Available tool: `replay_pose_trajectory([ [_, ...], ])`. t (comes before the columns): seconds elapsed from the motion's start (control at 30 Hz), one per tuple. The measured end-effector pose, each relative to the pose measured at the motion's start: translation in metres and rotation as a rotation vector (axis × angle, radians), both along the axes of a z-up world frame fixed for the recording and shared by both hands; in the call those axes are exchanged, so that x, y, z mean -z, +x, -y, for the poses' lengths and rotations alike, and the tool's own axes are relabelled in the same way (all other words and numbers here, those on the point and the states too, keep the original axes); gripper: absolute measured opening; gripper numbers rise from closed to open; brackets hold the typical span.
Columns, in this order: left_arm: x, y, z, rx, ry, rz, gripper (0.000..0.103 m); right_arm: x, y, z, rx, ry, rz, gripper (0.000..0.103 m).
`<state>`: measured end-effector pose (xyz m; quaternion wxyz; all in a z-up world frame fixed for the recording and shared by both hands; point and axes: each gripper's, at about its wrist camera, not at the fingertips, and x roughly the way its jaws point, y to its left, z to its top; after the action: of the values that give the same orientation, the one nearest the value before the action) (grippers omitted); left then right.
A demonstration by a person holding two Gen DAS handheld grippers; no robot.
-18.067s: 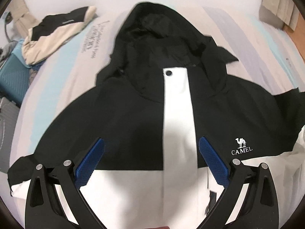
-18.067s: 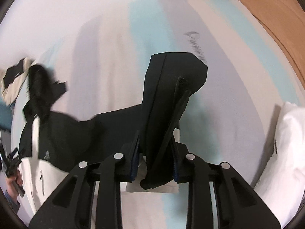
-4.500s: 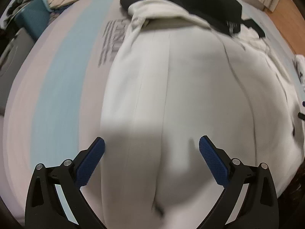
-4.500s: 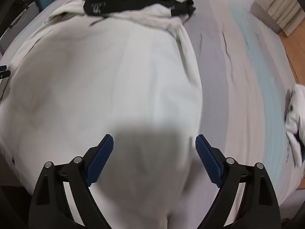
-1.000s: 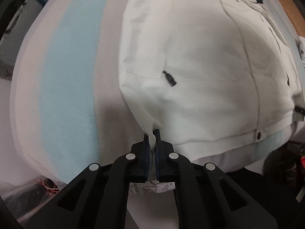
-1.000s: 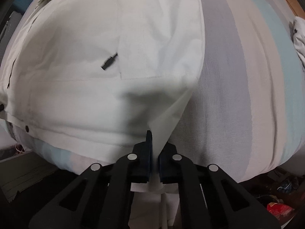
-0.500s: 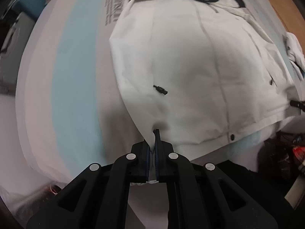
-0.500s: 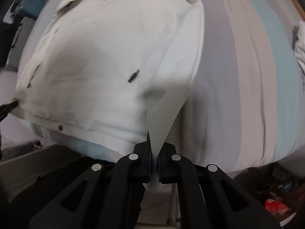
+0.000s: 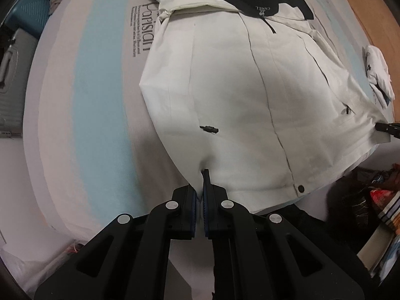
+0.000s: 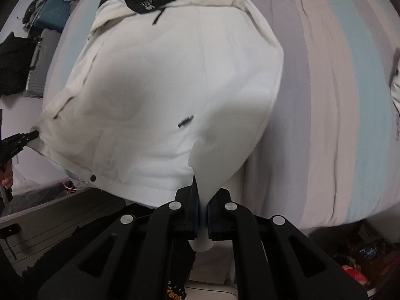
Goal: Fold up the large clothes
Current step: 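Lift the hem with both grippers and fold it over toward the hood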
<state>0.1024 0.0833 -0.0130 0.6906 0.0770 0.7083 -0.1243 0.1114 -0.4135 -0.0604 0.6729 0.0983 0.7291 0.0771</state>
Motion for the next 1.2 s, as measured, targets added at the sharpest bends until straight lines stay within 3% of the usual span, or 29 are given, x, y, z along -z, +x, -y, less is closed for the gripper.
replay_pose_trajectory([
  [0.27, -0.033, 0.055, 0.015, -0.045, 0.041, -0.038, 0.003, -0.019, 0.066, 0.039, 0.017, 0.156, -0.037, 0.004],
  [0.47, -0.045, 0.109, 0.027, -0.064, 0.053, -0.017, 0.003, -0.028, 0.113, 0.06, -0.004, 0.183, -0.038, 0.004],
  [0.83, -0.044, 0.199, 0.023, -0.051, 0.033, 0.046, 0.003, -0.038, 0.207, 0.06, -0.003, 0.089, 0.025, 0.004],
  [1.2, -0.045, 0.335, 0.011, -0.038, 0.037, 0.159, 0.003, -0.046, 0.333, 0.078, 0.056, -0.016, 0.105, 0.004],
])
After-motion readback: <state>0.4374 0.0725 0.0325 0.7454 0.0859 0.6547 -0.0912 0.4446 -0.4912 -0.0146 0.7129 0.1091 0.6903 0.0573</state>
